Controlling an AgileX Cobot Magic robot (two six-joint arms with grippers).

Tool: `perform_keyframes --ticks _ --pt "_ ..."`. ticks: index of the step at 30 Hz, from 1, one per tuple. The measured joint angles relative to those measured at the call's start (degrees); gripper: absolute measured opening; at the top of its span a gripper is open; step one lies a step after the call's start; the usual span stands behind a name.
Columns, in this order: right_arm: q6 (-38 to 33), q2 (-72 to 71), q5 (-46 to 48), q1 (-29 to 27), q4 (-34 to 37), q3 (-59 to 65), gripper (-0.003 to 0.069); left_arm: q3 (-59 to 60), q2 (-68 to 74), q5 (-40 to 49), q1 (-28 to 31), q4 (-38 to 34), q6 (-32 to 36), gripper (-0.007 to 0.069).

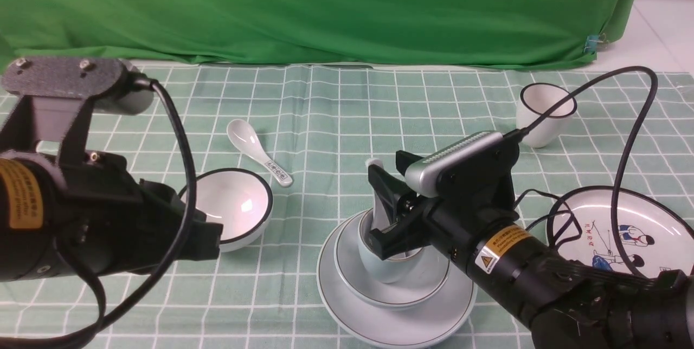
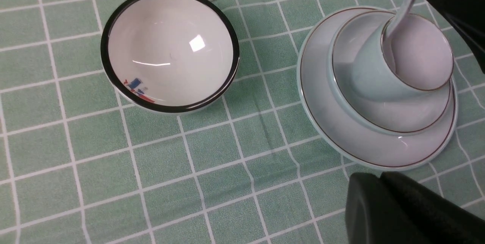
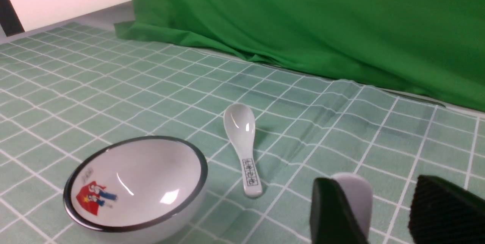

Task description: Place the bowls on the plates on the blue tablecloth, put the cups on the bowls, and place the spoons in the cups.

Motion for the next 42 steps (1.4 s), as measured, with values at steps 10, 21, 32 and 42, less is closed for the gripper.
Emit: perform_keyframes --ticks 10,21,32,42 --pt "-5.86 -27.72 55.08 -2.79 0.17 -9.99 0.0178 0.00 0.00 -1.21 0.00 3.41 -1.27 0.0009" --pt "10.26 -60.79 84.28 -18.30 -20.35 -14.22 0.0024 0.23 -0.66 -3.87 0.00 3.52 -1.47 0.0009" --pt "16.61 -88.80 59.07 -20.13 -23.66 12.89 0.0024 15.31 -17.76 -17.37 0.00 3.52 -2.38 0.0009" --pt "16.79 -90.41 55.03 -20.13 -23.83 14.86 0.0154 33.36 -34.59 -40.43 0.00 3.54 -4.47 0.0009"
